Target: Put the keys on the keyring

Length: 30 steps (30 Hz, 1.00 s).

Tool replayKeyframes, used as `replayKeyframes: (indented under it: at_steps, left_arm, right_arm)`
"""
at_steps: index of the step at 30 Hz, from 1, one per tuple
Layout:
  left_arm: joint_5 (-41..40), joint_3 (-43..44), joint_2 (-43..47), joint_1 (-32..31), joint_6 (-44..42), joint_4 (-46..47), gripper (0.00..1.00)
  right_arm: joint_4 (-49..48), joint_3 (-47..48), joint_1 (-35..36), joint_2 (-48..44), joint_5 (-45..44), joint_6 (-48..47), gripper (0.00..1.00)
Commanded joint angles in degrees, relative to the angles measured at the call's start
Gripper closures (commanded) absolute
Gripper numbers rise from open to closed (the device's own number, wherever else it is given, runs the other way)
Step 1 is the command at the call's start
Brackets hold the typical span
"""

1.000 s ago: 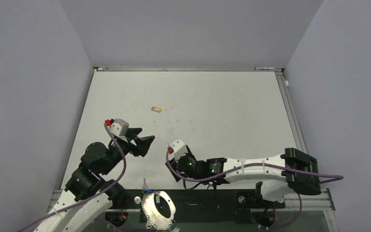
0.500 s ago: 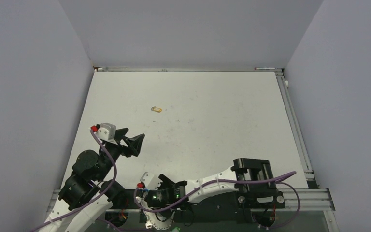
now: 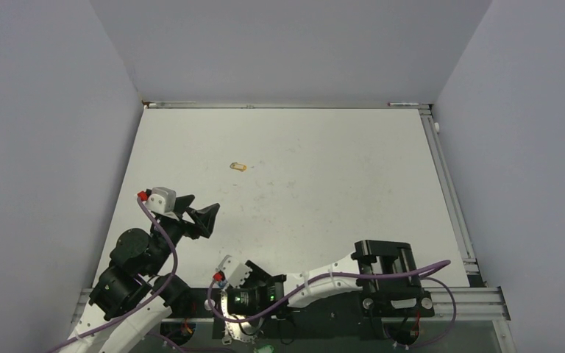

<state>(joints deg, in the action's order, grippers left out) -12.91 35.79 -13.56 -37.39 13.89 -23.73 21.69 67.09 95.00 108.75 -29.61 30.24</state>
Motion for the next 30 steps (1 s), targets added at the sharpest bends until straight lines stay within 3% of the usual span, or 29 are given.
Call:
replayKeyframes:
  at_steps: [1, 12, 19, 24, 30]
  left_arm:
    - [-0.2, 0.5, 0.3, 0.2, -0.1, 0.8, 0.28]
    - [0.5, 0.3, -0.3, 0.3, -0.1, 0.9, 0.28]
    - [1.5, 0.3, -2.4, 0.3, 2.7, 0.6, 0.28]
    - [0.4, 2.1, -8.4, 0.4, 8.6, -3.0, 0.3]
    - [6.0, 3.3, -14.2, 0.5, 5.2, -3.6, 0.3]
  right_arm:
    - [-3.5, -7.4, -6.2, -6.3, -0.9, -2.4, 0.54]
    - [-8.0, -12.7, -17.9, -7.8, -2.3, -8.0, 0.54]
    - [-9.5, -15.9, -26.3, -15.0, -2.1, -13.7, 0.54]
    - [-9.6, -16.1, -30.1, -22.1, 0.8, -17.1, 0.51]
    - [-13.8, -18.6, -30.8, -30.3, 11.3, -24.1, 0.48]
